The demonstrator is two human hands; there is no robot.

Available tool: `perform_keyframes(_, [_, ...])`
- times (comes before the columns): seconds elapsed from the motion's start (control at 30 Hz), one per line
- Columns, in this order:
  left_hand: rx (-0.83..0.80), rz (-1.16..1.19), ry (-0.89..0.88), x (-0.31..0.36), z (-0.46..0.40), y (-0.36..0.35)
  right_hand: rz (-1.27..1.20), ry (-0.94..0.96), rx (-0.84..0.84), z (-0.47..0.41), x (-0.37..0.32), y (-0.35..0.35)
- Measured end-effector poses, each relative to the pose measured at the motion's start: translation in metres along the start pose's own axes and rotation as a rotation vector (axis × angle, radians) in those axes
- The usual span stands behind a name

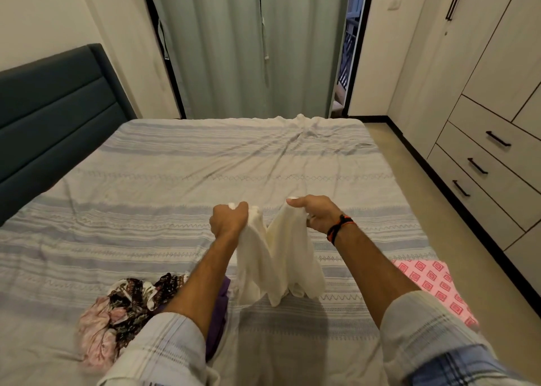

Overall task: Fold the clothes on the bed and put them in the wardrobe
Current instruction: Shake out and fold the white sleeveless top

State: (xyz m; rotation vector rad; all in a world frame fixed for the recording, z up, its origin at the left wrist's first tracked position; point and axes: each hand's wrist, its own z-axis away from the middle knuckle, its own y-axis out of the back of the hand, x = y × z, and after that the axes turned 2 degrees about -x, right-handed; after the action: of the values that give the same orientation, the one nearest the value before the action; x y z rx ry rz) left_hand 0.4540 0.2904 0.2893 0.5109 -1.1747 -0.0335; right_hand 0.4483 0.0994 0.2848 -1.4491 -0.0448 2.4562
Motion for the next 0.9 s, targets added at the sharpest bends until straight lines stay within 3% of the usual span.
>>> perform_keyframes(0.07, [0.036, -0.067, -0.077, 0.003, -0.004, 0.009, -0.073, 0.072, 0.059, 0.001, -0.002, 0.004])
perform_keyframes(0.2, [-0.121, 0.217, -0.092, 0.003, -0.023, 0.037, -0.170, 0.227, 0.068, 0.004, -0.006, 0.028])
perform_keyframes(0.27, [-0.190, 0.203, -0.151, 0.003, -0.024, 0.052, -0.095, 0.240, -0.001, 0.008, -0.011, 0.039])
perform_keyframes(0.37, [-0.384, 0.120, -0.163, 0.001, -0.032, 0.069, 0.293, 0.164, -0.228, 0.024, -0.026, 0.048])
perform_keyframes(0.43, [-0.489, 0.241, -0.062, 0.001, -0.035, 0.077, 0.271, 0.167, -0.365, 0.028, -0.034, 0.056])
perform_keyframes(0.47, [-0.433, 0.382, 0.024, 0.001, -0.038, 0.078, 0.161, 0.198, -0.333, 0.026, -0.035, 0.060])
perform_keyframes(0.53, [-0.128, 0.530, 0.165, -0.007, -0.051, 0.081, -0.078, 0.227, -0.038, 0.012, -0.031, 0.069])
perform_keyframes(0.57, [0.043, 0.479, 0.229, -0.013, -0.056, 0.082, -0.095, 0.191, 0.189, 0.001, -0.024, 0.074])
perform_keyframes(0.63, [0.179, 0.342, 0.320, -0.029, -0.065, 0.087, 0.031, 0.085, 0.543, -0.011, -0.008, 0.081])
perform_keyframes(0.77, [0.203, 0.052, 0.359, -0.054, -0.064, 0.078, 0.195, 0.024, 0.619, -0.014, 0.014, 0.079])
perform_keyframes(0.9, [0.133, -0.019, 0.226, -0.066, -0.056, 0.065, 0.180, 0.000, 0.464, -0.017, 0.025, 0.071])
